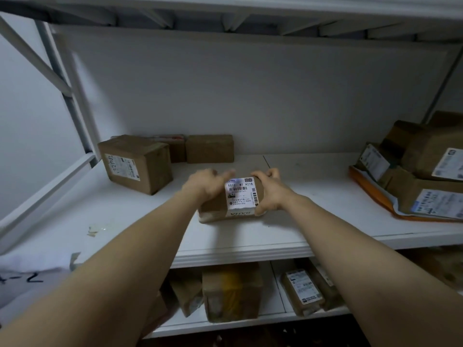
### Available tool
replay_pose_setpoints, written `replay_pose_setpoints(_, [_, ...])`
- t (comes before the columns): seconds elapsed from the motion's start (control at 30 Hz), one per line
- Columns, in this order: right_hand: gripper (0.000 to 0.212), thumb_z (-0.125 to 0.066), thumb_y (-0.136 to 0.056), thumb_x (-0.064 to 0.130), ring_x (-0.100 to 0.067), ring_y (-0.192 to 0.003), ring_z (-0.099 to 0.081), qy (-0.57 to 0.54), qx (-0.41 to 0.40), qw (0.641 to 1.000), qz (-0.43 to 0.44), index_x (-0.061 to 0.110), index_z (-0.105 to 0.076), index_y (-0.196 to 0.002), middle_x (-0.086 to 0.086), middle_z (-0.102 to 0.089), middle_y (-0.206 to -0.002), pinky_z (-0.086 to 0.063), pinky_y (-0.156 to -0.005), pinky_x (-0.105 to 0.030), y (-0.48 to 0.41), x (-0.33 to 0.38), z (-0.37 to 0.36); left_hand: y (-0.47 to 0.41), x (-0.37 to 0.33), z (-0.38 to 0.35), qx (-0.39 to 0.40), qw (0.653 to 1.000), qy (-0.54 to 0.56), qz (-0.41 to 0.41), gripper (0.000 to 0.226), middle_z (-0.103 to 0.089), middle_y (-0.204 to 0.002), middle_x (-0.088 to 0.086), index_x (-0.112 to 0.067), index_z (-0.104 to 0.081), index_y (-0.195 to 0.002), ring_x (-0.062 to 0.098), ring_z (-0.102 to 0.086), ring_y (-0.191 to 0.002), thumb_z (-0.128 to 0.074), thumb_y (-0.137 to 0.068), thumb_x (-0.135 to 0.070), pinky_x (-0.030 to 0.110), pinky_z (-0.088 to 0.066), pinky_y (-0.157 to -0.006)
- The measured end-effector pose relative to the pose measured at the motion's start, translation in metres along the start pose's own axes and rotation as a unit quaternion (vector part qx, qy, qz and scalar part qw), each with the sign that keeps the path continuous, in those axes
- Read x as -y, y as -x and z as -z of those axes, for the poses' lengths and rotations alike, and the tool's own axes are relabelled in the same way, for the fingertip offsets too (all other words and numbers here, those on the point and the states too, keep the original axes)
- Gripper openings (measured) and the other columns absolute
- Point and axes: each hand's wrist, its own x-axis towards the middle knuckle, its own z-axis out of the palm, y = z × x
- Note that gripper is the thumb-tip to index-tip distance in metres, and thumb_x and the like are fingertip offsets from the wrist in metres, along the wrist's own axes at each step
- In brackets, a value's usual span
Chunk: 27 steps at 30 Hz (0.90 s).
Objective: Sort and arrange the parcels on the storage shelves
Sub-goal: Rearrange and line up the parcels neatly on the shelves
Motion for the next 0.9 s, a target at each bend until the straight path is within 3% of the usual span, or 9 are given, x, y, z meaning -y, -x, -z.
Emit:
replay_pose_setpoints(0.07, [0.107, -0.089, -0.059, 0.018, -0.028, -0.127, -0.039, -0.021, 0.022, 0.999, -0.01, 0.026, -0.026, -0.144, -0.007, -0.022, -0.138, -0.037, -0.108, -0.031, 0.003, -0.002, 0.002, 0.001, 0.007, 0.009, 0.011, 0.986, 0.114, 0.119, 0.071, -0.04, -0.146, 0.02, -0.004, -0.039, -0.142, 0.039, -0.044, -0.127, -0.029, -0.097, -0.058, 0.042, -0.042, -0.097])
replay_pose_setpoints(0.13, [0.095, -0.086, -0.065, 0.037, -0.026, -0.121, -0.046, -0.102, 0.057, 0.992, -0.051, 0.027, -0.029, -0.141, -0.006, -0.035, -0.134, -0.042, -0.099, -0.037, 0.005, -0.005, 0.003, 0.007, 0.014, 0.013, 0.091, 0.93, 0.255, 0.248, 0.069, -0.035, -0.147, 0.024, -0.002, -0.027, -0.146, 0.045, -0.047, -0.123, -0.034, -0.098, -0.052, 0.047, -0.049, -0.084])
replay_pose_setpoints(0.23, [0.088, -0.063, -0.071, 0.072, -0.027, -0.095, -0.066, -0.31, 0.053, 0.939, -0.139, 0.021, -0.034, -0.137, -0.01, -0.061, -0.115, -0.056, -0.081, -0.045, 0.004, -0.006, -0.001, 0.013, 0.025, 0.005, 0.194, 0.868, 0.333, 0.312, 0.069, -0.052, -0.127, 0.029, 0.003, -0.033, -0.138, 0.047, -0.062, -0.103, -0.053, -0.092, -0.044, 0.054, -0.053, -0.086])
replay_pose_setpoints(0.3, [0.086, -0.053, -0.076, 0.073, -0.028, -0.09, -0.07, -0.361, 0.05, 0.915, -0.173, 0.018, -0.033, -0.139, -0.013, -0.068, -0.11, -0.056, -0.081, -0.052, -0.003, -0.014, -0.005, 0.013, 0.027, 0.0, 0.208, 0.863, 0.347, 0.302, 0.057, -0.056, -0.121, 0.025, 0.0, -0.042, -0.129, 0.046, -0.063, -0.098, -0.055, -0.091, -0.04, 0.057, -0.053, -0.084])
replay_pose_setpoints(0.47, [0.026, -0.042, -0.1, 0.032, -0.024, -0.088, -0.063, -0.379, 0.054, 0.906, -0.179, 0.013, -0.056, -0.109, -0.011, -0.068, -0.096, -0.05, -0.093, -0.041, 0.006, -0.011, -0.002, 0.02, 0.023, 0.001, 0.205, 0.86, 0.383, 0.268, 0.035, -0.057, -0.103, 0.016, -0.005, -0.048, -0.114, 0.033, -0.06, -0.088, -0.048, -0.095, -0.034, 0.045, -0.051, -0.078])
replay_pose_setpoints(0.57, [0.019, -0.046, -0.096, 0.015, -0.022, -0.084, -0.059, -0.363, 0.041, 0.915, -0.17, 0.013, -0.059, -0.109, -0.011, -0.064, -0.097, -0.047, -0.079, -0.034, 0.01, -0.017, -0.003, 0.016, 0.026, -0.003, 0.19, 0.875, 0.378, 0.235, 0.038, -0.056, -0.118, 0.016, -0.005, -0.048, -0.124, 0.03, -0.057, -0.103, -0.051, -0.091, -0.024, 0.039, -0.046, -0.093])
replay_pose_setpoints(0.7, [0.013, -0.048, -0.09, 0.001, -0.015, -0.072, -0.055, -0.371, 0.016, 0.91, -0.185, 0.012, -0.056, -0.093, -0.006, -0.059, -0.087, -0.042, -0.059, -0.025, 0.013, -0.018, -0.003, 0.015, 0.022, -0.005, 0.148, 0.894, 0.374, 0.196, 0.032, -0.055, -0.103, 0.012, -0.005, -0.051, -0.121, 0.028, -0.053, -0.097, -0.051, -0.089, -0.008, 0.037, -0.045, -0.087])
replay_pose_setpoints(0.8, [0.009, -0.056, -0.087, 0.011, -0.017, -0.077, -0.058, -0.39, 0.0, 0.9, -0.196, 0.011, -0.058, -0.096, -0.005, -0.063, -0.091, -0.046, -0.065, -0.027, 0.011, -0.019, -0.004, 0.011, 0.018, -0.006, 0.127, 0.9, 0.379, 0.174, 0.022, -0.061, -0.096, 0.012, -0.004, -0.057, -0.11, 0.025, -0.058, -0.085, -0.056, -0.088, -0.001, 0.035, -0.046, -0.084])
replay_pose_setpoints(0.9, [0.053, -0.061, -0.075, 0.055, -0.024, -0.101, -0.062, -0.458, -0.019, 0.865, -0.204, 0.02, -0.061, -0.115, -0.004, -0.066, -0.113, -0.05, -0.093, -0.04, 0.007, -0.018, -0.005, 0.01, 0.015, -0.002, 0.108, 0.906, 0.38, 0.153, 0.031, -0.061, -0.118, 0.011, -0.005, -0.059, -0.114, 0.027, -0.057, -0.106, -0.063, -0.084, -0.004, 0.037, -0.044, -0.092])
